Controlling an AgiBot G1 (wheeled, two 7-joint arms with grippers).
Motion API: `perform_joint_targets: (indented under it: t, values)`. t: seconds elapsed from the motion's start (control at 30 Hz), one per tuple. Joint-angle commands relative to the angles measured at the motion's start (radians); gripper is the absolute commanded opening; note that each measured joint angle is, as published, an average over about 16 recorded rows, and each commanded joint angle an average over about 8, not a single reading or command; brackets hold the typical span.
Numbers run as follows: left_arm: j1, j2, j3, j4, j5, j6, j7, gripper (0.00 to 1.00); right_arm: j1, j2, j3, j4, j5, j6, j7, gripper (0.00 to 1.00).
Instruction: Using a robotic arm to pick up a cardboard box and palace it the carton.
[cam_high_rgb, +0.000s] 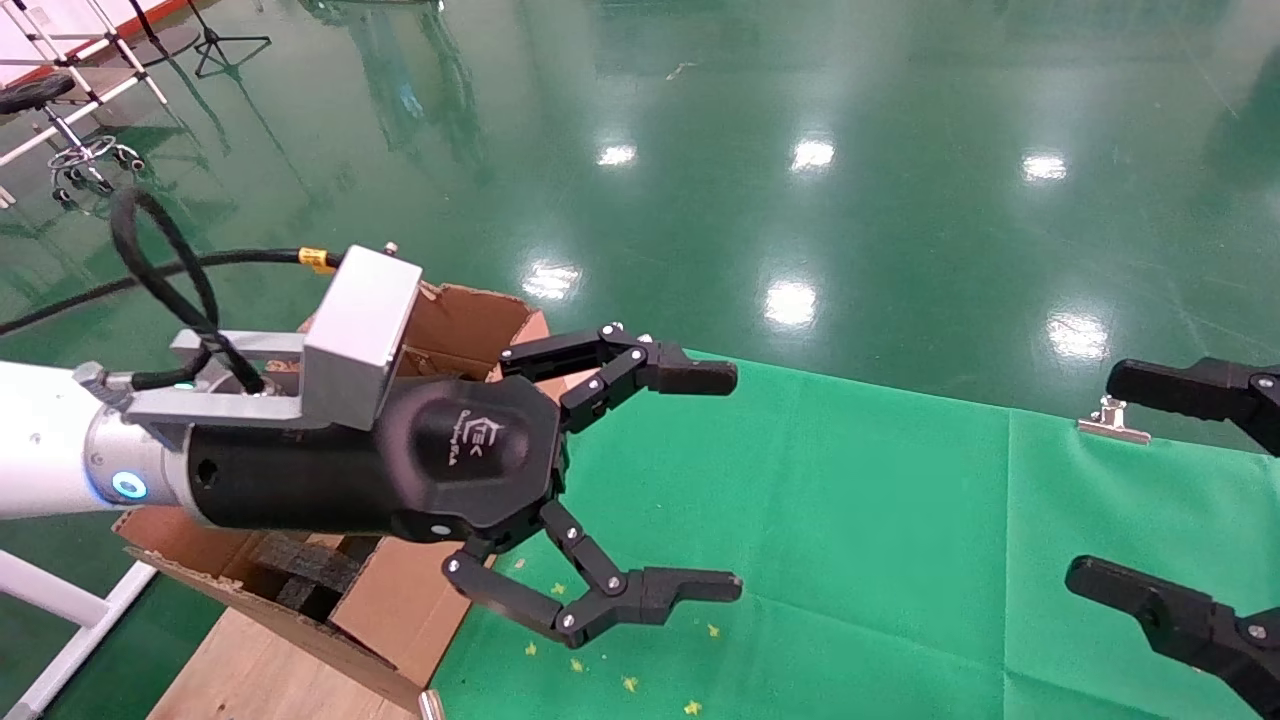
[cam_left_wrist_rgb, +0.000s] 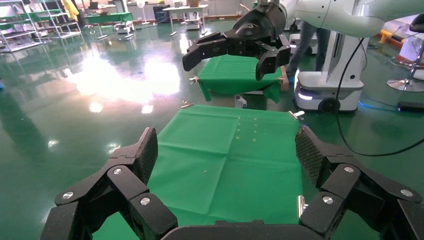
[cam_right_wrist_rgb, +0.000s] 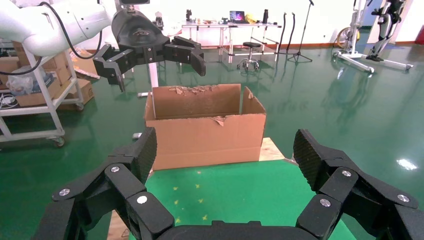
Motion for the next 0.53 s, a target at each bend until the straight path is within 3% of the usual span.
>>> perform_joint_targets:
  t: [0.03, 0.53]
  values:
    - [0.0, 0.0, 0.0, 0.0, 0.0, 0.0, 0.0, 1.0, 0.0, 0.0, 0.0, 0.0, 0.0, 0.0, 0.0, 1.0]
    - [0.0, 0.0, 0.0, 0.0, 0.0, 0.0, 0.0, 1.0, 0.0, 0.0, 0.0, 0.0, 0.0, 0.0, 0.0, 1.0]
